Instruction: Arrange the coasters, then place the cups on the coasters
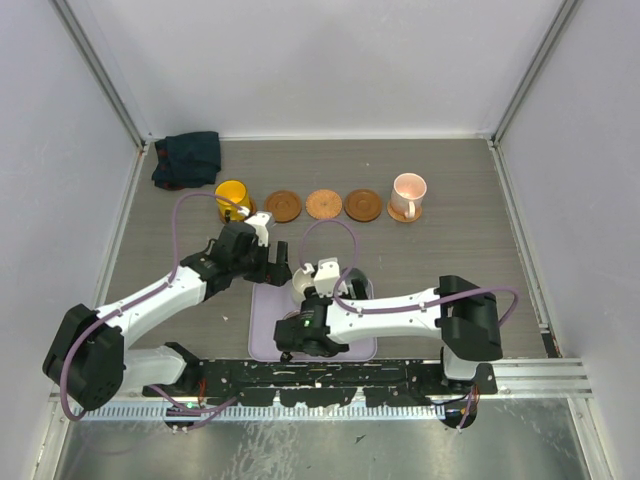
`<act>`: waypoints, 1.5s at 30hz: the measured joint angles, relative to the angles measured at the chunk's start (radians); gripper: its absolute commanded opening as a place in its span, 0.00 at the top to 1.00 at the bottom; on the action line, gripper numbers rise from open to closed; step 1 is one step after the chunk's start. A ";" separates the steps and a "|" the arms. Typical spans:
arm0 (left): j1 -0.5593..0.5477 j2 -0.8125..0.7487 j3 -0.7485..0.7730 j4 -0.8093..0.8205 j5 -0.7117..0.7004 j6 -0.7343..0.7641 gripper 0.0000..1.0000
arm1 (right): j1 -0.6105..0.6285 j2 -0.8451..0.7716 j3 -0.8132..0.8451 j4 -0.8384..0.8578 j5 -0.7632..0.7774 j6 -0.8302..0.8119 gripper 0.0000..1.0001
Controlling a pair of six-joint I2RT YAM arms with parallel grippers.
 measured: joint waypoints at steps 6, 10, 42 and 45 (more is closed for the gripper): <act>0.000 0.000 0.000 0.001 0.002 0.000 0.05 | 0.000 -0.054 -0.074 0.044 -0.004 0.009 0.26; 0.000 0.000 0.000 0.001 0.002 0.000 0.05 | -0.016 -0.203 -0.193 0.166 -0.047 -0.065 0.26; 0.000 0.028 0.000 0.000 0.002 0.000 0.05 | -0.107 -0.308 -0.520 0.647 -0.168 -0.189 0.47; 0.000 0.028 0.000 0.000 0.002 0.000 0.05 | -0.107 -0.315 -0.556 0.683 -0.161 -0.178 0.47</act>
